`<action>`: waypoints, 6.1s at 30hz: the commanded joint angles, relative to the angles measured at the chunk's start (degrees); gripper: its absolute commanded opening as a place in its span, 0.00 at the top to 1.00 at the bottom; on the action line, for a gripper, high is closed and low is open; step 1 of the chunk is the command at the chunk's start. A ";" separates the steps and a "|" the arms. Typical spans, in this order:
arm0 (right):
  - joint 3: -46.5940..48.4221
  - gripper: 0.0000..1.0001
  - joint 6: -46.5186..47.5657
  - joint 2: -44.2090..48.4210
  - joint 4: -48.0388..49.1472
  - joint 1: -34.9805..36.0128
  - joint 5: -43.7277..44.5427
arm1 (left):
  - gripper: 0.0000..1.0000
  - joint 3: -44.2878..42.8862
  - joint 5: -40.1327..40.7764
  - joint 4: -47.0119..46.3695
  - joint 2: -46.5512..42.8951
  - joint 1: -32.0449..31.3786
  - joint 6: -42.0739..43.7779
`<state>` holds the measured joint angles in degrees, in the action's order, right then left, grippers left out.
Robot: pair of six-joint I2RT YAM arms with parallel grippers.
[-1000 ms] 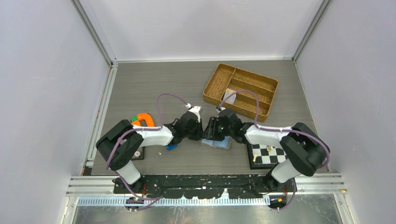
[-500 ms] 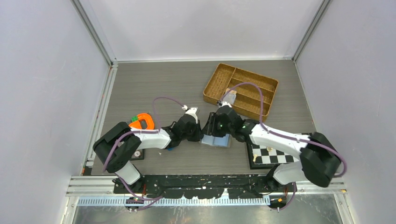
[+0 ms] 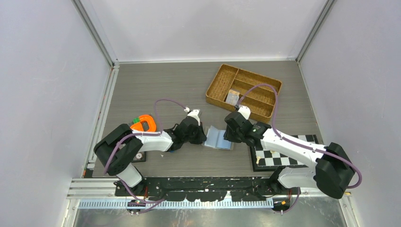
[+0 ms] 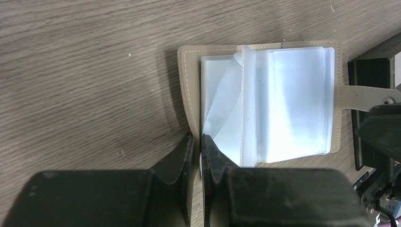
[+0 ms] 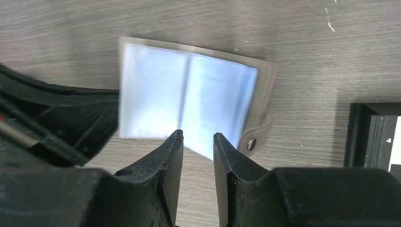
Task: Put the credit cards into the card holder
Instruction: Open the card holder at the center of the board.
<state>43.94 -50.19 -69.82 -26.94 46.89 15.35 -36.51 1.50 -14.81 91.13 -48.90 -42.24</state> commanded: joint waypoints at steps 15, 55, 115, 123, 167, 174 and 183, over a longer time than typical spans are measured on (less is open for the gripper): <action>-5.15 0.67 -4.62 -9.12 7.21 -1.47 1.88 | 0.90 -0.35 0.96 -0.16 0.41 -0.31 0.42; -18.75 0.60 -5.70 -4.85 49.25 -1.37 -18.49 | 0.89 0.45 -0.12 -0.16 -0.34 -0.31 1.28; -0.52 0.44 4.00 -17.49 33.15 -1.28 -13.31 | 0.13 1.22 -4.67 10.02 -17.49 0.74 3.77; -0.74 0.44 2.69 -18.67 33.77 -1.28 -12.76 | 0.26 1.33 -4.31 6.28 -11.13 0.74 2.00; 0.97 0.48 7.58 -9.33 15.71 -4.85 -3.38 | 0.84 2.54 -2.21 0.86 -3.89 0.74 -4.23; 1.53 0.57 6.40 -16.32 20.12 -4.71 -9.48 | 0.81 2.33 -2.16 1.23 -5.19 0.74 -2.80; 0.60 0.60 4.18 -19.24 21.01 -4.71 -8.98 | 0.67 1.68 -1.94 6.57 -13.49 1.29 -0.74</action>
<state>44.97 -44.29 -89.62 -8.05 42.15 5.37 -32.82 -1.52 -9.80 82.04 -48.23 -44.58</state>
